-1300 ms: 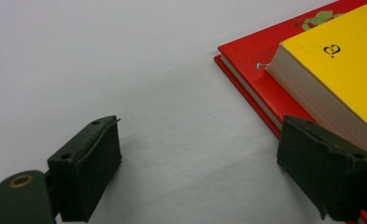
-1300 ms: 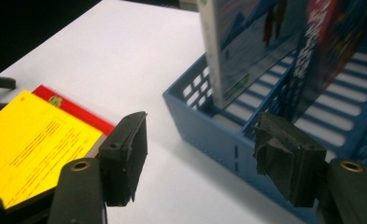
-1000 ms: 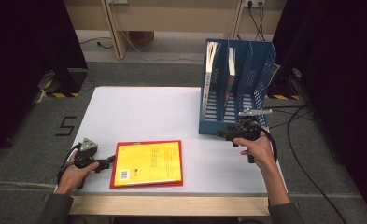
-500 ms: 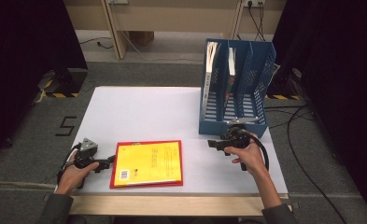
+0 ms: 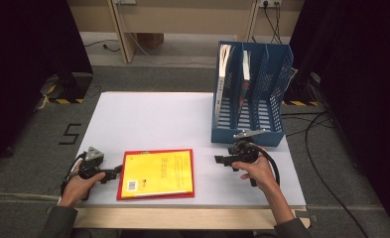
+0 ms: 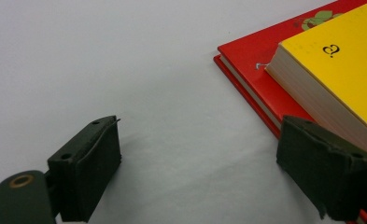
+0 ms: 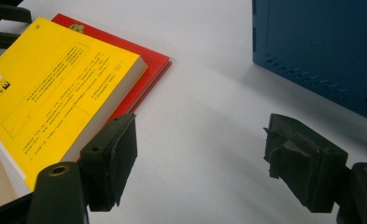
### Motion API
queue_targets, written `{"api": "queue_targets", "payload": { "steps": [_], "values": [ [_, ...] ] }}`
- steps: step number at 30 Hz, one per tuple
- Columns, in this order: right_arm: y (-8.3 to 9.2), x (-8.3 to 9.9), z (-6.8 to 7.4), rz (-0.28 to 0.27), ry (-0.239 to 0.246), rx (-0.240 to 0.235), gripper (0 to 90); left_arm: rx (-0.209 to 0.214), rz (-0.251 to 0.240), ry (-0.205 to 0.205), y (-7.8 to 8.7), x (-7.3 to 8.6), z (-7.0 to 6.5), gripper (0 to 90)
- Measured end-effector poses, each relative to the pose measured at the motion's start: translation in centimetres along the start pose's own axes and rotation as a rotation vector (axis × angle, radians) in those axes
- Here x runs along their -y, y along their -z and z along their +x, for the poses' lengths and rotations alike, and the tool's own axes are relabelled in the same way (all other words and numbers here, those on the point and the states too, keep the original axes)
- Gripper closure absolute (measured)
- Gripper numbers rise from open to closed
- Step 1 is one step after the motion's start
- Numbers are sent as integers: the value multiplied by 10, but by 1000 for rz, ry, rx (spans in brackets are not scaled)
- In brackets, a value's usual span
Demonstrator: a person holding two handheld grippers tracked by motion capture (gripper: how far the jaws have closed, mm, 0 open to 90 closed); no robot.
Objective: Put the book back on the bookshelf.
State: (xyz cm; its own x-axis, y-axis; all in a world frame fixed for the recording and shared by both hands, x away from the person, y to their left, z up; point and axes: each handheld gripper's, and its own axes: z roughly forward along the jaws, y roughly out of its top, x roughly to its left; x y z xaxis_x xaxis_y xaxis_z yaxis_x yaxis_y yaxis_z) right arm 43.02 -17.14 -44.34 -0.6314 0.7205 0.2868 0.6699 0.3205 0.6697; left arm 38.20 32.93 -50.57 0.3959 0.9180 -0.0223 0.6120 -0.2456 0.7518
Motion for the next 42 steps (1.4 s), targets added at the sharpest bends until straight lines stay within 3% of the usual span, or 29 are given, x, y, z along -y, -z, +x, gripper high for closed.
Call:
{"api": "queue_targets", "payload": {
  "steps": [14,20,29,37,42],
  "values": [
    [-15,8,14,10,-40,-42,215,-5,19,-29,7,-1,0,148],
    [-19,12,15,11,-50,-44,197,-7,-4,-24,13,-5,1,148],
    [-23,15,20,12,-59,-75,159,30,-14,-31,17,-8,-3,148],
    [-29,18,25,24,-41,-98,161,66,6,-76,15,-11,-14,148],
    [-33,19,29,36,-35,-103,165,61,7,-84,15,-11,-16,149]
  ]
}}
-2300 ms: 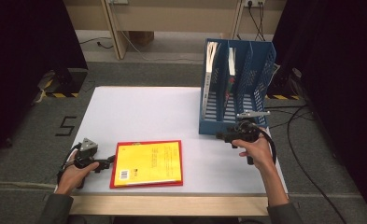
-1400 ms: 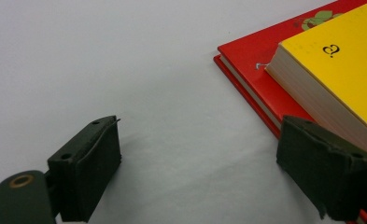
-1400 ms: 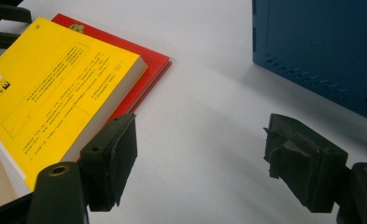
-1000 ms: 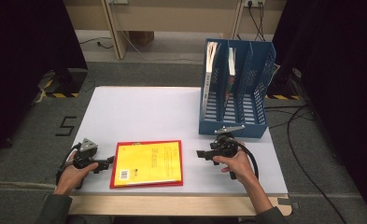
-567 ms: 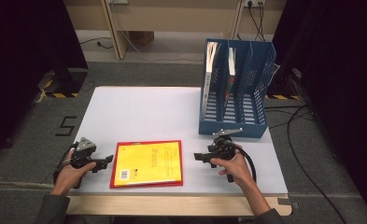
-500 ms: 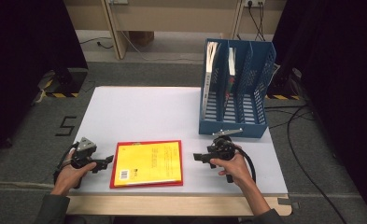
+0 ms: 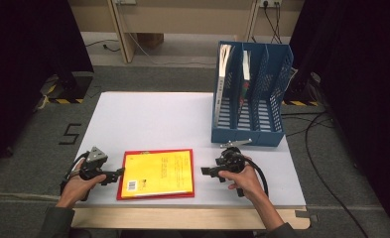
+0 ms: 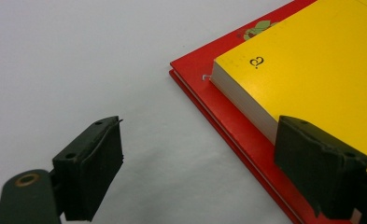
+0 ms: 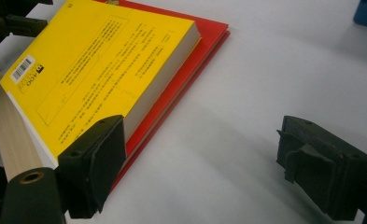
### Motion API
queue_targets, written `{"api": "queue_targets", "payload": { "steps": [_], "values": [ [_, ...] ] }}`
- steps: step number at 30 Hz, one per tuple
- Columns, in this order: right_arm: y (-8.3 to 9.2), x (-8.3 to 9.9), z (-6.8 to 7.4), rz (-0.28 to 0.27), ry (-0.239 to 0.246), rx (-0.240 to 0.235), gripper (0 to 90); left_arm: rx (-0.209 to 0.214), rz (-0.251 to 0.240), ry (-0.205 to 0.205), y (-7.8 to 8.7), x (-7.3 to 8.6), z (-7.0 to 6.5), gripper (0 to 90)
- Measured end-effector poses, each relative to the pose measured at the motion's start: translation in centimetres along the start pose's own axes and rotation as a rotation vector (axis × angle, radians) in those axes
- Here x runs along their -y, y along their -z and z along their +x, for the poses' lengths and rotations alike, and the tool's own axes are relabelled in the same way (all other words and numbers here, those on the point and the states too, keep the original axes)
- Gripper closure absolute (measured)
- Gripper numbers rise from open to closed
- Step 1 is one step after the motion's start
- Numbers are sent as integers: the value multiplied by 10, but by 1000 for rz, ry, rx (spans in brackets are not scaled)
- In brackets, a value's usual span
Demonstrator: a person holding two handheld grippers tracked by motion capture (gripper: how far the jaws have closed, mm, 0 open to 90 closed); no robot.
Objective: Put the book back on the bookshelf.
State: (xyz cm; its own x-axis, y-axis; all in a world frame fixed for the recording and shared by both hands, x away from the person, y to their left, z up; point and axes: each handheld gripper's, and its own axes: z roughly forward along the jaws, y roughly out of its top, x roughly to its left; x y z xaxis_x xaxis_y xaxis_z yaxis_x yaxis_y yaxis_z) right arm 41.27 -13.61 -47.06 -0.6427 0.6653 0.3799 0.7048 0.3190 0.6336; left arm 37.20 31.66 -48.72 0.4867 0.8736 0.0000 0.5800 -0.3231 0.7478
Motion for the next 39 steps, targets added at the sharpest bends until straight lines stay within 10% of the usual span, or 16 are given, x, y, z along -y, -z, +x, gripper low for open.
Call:
{"api": "queue_targets", "payload": {
  "steps": [13,17,39],
  "values": [
    [-21,-1,15,32,6,-50,179,-26,14,-26,3,-2,-8,230],
    [-24,-5,19,20,-1,-69,185,25,2,-1,-2,-4,-15,327],
    [-46,-8,30,22,-55,-37,202,51,14,8,-9,-6,-26,247]
  ]
}}
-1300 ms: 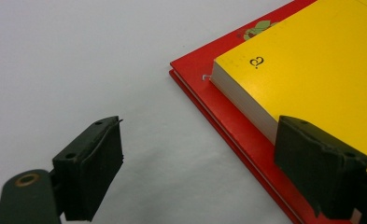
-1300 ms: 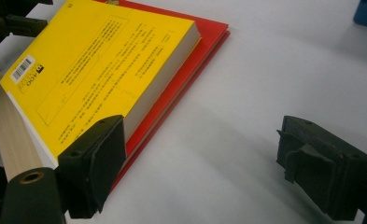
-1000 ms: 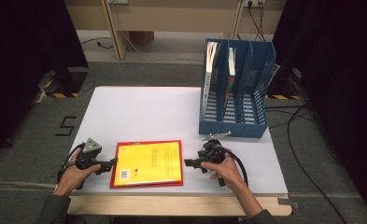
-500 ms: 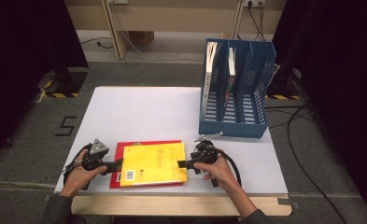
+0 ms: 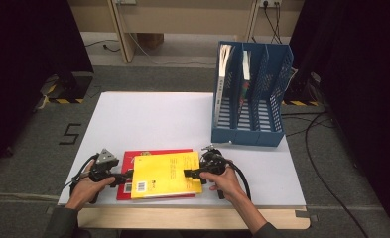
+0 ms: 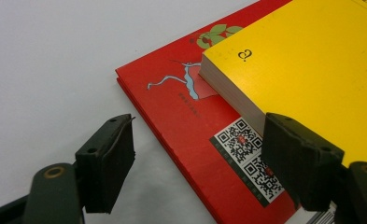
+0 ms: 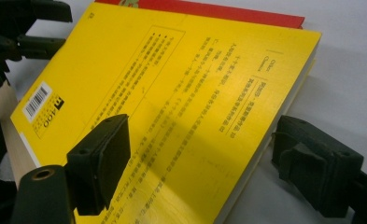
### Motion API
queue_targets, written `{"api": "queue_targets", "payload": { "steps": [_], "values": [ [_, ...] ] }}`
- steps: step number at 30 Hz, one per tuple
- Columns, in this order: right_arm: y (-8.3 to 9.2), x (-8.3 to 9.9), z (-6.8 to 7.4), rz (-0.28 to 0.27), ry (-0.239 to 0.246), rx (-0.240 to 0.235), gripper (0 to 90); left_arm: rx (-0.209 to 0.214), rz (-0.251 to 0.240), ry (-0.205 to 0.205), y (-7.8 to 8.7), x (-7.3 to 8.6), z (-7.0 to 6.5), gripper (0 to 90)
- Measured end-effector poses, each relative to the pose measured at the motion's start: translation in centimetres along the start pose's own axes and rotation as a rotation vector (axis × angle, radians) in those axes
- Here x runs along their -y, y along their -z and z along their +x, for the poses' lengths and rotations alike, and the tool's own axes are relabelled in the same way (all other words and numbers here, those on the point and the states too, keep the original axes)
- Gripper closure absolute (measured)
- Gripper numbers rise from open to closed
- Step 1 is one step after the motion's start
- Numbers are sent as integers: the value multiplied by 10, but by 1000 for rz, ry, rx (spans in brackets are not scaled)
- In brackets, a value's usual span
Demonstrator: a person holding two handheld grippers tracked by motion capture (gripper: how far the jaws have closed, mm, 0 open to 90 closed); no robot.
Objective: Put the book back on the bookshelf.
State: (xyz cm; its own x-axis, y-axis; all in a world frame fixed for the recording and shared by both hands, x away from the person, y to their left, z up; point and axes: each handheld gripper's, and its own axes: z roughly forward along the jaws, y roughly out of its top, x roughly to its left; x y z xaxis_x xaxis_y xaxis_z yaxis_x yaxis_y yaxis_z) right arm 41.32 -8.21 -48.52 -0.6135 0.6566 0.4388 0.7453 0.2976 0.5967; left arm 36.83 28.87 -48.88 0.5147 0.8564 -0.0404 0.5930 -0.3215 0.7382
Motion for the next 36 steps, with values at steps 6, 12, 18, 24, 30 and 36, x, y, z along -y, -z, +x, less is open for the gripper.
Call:
{"api": "queue_targets", "payload": {
  "steps": [6,12,18,24,30,36],
  "values": [
    [-1,-4,-3,-39,-60,-19,207,1,1,1,0,-1,-1,263],
    [3,-9,-9,-85,-89,-40,259,-6,2,-13,1,-1,-4,301],
    [14,-22,-6,-129,-64,-48,383,-11,-2,-16,1,-1,-5,300],
    [19,-37,-5,-110,-44,-27,482,-16,-3,-18,0,-1,-7,300],
    [29,-61,6,-100,32,14,565,-30,-1,-35,0,-3,-14,367],
    [47,-93,25,-109,116,21,656,-51,4,-66,-1,-6,-23,392]
  ]
}}
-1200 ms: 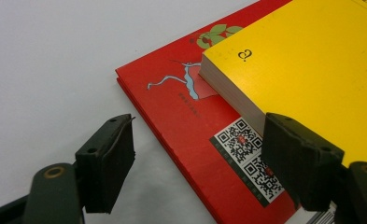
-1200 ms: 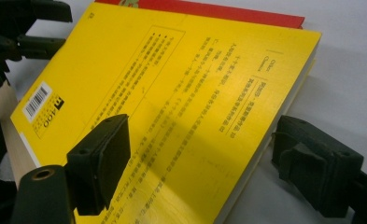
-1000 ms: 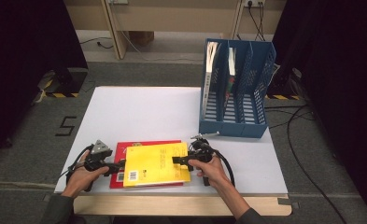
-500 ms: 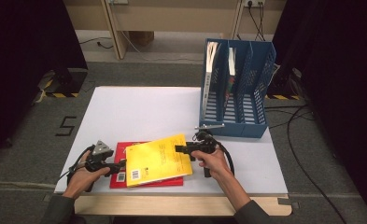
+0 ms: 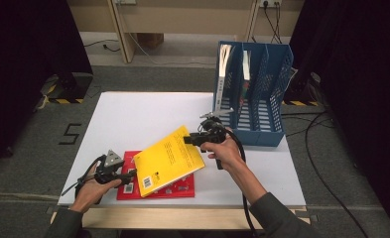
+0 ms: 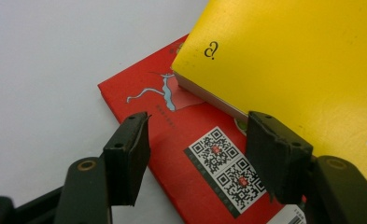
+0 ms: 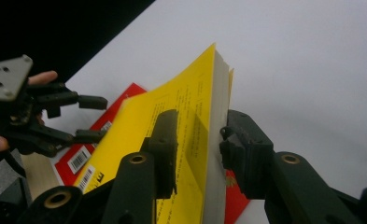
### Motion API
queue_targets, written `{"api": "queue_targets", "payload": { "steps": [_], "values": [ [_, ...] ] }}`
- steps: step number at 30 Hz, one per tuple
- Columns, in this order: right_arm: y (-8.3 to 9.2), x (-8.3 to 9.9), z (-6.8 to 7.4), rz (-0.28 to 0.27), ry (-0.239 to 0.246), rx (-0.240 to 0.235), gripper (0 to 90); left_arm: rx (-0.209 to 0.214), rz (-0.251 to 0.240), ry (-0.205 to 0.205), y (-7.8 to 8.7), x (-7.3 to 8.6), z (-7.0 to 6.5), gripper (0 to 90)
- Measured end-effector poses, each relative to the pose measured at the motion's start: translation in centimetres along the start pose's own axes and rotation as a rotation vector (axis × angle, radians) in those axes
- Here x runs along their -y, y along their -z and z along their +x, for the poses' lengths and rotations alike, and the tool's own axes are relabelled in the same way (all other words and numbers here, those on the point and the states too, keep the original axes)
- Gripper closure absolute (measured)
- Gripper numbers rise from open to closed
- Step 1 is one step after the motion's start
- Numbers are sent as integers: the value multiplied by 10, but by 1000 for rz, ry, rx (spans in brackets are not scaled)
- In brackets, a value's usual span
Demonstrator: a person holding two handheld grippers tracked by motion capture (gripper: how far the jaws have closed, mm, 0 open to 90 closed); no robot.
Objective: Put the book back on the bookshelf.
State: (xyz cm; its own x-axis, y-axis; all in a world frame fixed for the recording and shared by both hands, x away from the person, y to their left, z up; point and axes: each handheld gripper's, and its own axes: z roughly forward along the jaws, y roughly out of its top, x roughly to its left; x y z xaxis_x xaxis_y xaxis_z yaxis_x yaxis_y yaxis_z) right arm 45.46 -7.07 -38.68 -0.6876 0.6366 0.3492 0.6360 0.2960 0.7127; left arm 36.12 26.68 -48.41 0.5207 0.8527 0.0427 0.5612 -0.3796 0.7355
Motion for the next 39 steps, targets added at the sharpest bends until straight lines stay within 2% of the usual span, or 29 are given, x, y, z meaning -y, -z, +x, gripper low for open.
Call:
{"api": "queue_targets", "payload": {
  "steps": [4,8,14,18,23,27,28,29,30,32,34,35,39],
  "values": [
    [4,-20,13,-1,40,6,658,3,-1,-10,-1,-1,-4,391],
    [5,-31,21,22,68,8,658,8,-3,-2,-1,-1,-4,389],
    [3,-35,29,36,66,-17,649,5,-10,-2,-4,-2,-7,388],
    [2,-38,34,50,81,-17,649,9,-8,10,-4,-2,-7,385],
    [0,-40,38,102,122,2,717,14,-14,2,-7,-4,-10,390],
    [0,-47,39,97,148,-6,740,31,-18,9,-8,-3,-9,325],
    [0,-49,41,105,163,-4,741,48,-19,9,-7,-3,-8,285],
    [2,-50,43,102,171,-8,743,68,-24,12,-7,-3,-8,187],
    [3,-51,44,102,188,-19,744,81,-36,14,-5,-3,-7,107],
    [5,-53,46,93,187,-28,745,89,-60,29,-1,-3,-2,175],
    [7,-54,48,93,192,-33,746,77,-76,54,3,-1,5,142],
    [8,-54,48,94,201,-38,746,72,-81,72,5,0,10,160],
    [17,-56,47,70,185,-27,748,11,-79,108,6,6,26,148]
  ]
}}
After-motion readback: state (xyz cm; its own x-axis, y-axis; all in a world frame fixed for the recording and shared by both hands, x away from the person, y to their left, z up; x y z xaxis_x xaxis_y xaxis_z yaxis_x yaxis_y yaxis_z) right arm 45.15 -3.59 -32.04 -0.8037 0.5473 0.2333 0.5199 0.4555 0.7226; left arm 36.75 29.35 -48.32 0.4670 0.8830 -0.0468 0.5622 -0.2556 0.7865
